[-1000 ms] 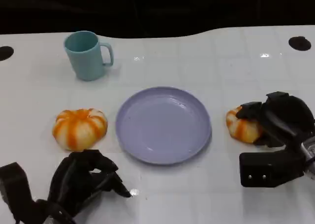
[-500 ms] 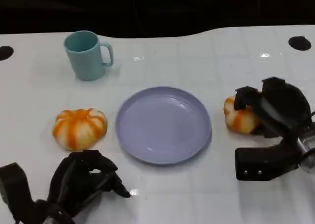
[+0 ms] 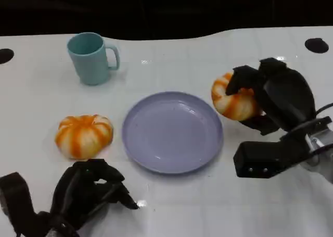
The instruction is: Grasp the bread from the table and place it into the plate.
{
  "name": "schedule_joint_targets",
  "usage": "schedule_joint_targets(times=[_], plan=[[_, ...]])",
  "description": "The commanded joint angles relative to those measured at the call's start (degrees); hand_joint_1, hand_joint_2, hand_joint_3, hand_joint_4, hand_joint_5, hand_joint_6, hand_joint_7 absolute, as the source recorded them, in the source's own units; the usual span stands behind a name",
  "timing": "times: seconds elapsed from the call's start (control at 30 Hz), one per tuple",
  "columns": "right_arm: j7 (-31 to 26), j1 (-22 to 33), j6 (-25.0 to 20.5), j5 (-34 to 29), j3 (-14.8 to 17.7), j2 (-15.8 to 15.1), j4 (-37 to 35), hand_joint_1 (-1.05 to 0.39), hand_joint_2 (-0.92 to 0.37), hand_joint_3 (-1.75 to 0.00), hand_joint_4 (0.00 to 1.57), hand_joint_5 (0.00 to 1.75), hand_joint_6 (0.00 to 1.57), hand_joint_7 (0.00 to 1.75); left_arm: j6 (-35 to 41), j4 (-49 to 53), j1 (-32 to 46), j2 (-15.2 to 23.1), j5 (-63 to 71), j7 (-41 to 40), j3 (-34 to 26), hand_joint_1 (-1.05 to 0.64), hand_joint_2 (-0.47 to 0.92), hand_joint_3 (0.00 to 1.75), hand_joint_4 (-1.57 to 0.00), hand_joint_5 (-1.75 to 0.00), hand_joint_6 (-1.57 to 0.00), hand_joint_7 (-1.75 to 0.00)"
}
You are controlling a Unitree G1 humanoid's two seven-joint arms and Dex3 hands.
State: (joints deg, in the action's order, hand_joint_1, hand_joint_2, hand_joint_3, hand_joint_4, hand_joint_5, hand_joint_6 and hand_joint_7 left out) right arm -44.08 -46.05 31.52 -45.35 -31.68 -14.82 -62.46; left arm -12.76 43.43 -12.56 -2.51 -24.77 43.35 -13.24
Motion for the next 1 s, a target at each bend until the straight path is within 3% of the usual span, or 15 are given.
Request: schedule_joint_targets(times=[0.03,0.13,0.3,0.37,0.4,0.5,0.67,0.7,0.77,0.87,0.93,1.0], plan=[[2.05,-1.17,2.42,1.26,0.62,1.39,2.47,-0.12,-0.29,-1.38,1.02,1.75,0.8,1.65,-0.43,0.16,0.01,0.83,0.28,0.24,-0.15,-1.05,0.6,0.0,-1.57,-0.6,-1.57,-0.36],[3.17,-1.96,2.55,0.44,0.03,2.65,3.02,-0.13,-0.27,-1.39,1.02,1.75,0.83,1.59,-0.61,0.23,-0.05,0.76,0.39,0.16,-0.09,-1.05,0.6,0.0,-1.57,-0.6,-1.57,-0.36],[4.32,-3.06,3.35,-0.29,-1.37,5.78,1.77,-0.13,-0.29,-1.33,1.0,1.75,0.76,1.71,-0.86,0.46,-0.12,0.73,0.37,0.39,-0.06,-1.05,0.61,0.01,-1.57,-0.59,-1.57,-0.36],[5.62,-3.59,2.76,-0.9,-2.19,6.76,1.31,-0.16,-0.35,-1.25,0.99,1.75,0.81,1.55,-0.7,0.32,-0.04,0.74,0.36,0.36,-0.01,-1.05,0.61,0.0,-1.57,-0.59,-1.57,-0.36],[5.71,-3.84,2.49,-1.31,-2.61,7.17,1.06,-0.16,-0.35,-1.23,0.98,1.75,0.85,1.39,-0.71,0.28,0.01,0.73,0.33,0.4,-0.01,-1.05,0.61,0.0,-1.57,-0.59,-1.57,-0.36],[5.01,-4.37,2.53,-1.89,-3.35,8.34,0.02,-0.17,-0.34,-1.16,0.98,1.75,0.91,1.22,-0.7,0.12,0.1,0.7,0.35,0.31,0.02,-1.05,0.61,0.0,-1.57,-0.59,-1.57,-0.36],[4.92,-5.31,1.98,-2.55,-4.37,11.12,-3.23,-0.21,-0.43,-1.04,0.97,1.75,0.9,1.19,-0.32,-0.05,0.18,0.78,0.15,0.45,-0.04,-1.05,0.6,0.0,-1.57,-0.6,-1.57,-0.36],[5.2,-5.45,1.85,-2.48,-4.51,11.45,-3.69,-0.22,-0.46,-0.95,0.97,1.75,0.9,1.17,-0.37,-0.1,0.23,0.74,0.16,0.42,-0.02,-1.05,0.6,0.0,-1.57,-0.6,-1.57,-0.36],[5.64,-5.64,1.53,-2.22,-4.71,11.93,-4.37,-0.22,-0.51,-0.8,0.96,1.75,0.94,1.04,-0.38,-0.25,0.32,0.69,0.24,0.28,0.04,-1.05,0.6,0.0,-1.57,-0.6,-1.57,-0.36],[5.9,-5.69,1.36,-2.06,-4.84,12.27,-4.97,-0.18,-0.53,-0.74,0.93,1.73,0.97,0.96,-0.41,-0.49,0.47,0.62,0.32,0.2,0.15,-1.05,0.6,0.0,-1.57,-0.6,-1.57,-0.36],[6.06,-5.62,1.14,-2.01,-4.79,12.23,-5.01,-0.19,-0.51,-0.74,0.91,1.61,0.95,0.85,-0.56,-0.48,0.54,0.58,0.3,0.27,0.15,-1.05,0.6,0.0,-1.57,-0.6,-1.57,-0.36],[6.74,-5.6,0.5,-1.97,-4.77,12.15,-5.04,-0.23,-0.58,-0.62,0.86,1.39,0.92,0.56,-0.52,-0.5,0.59,0.53,0.24,0.27,0.13,-1.05,0.6,0.0,-1.57,-0.59,-1.57,-0.36]])
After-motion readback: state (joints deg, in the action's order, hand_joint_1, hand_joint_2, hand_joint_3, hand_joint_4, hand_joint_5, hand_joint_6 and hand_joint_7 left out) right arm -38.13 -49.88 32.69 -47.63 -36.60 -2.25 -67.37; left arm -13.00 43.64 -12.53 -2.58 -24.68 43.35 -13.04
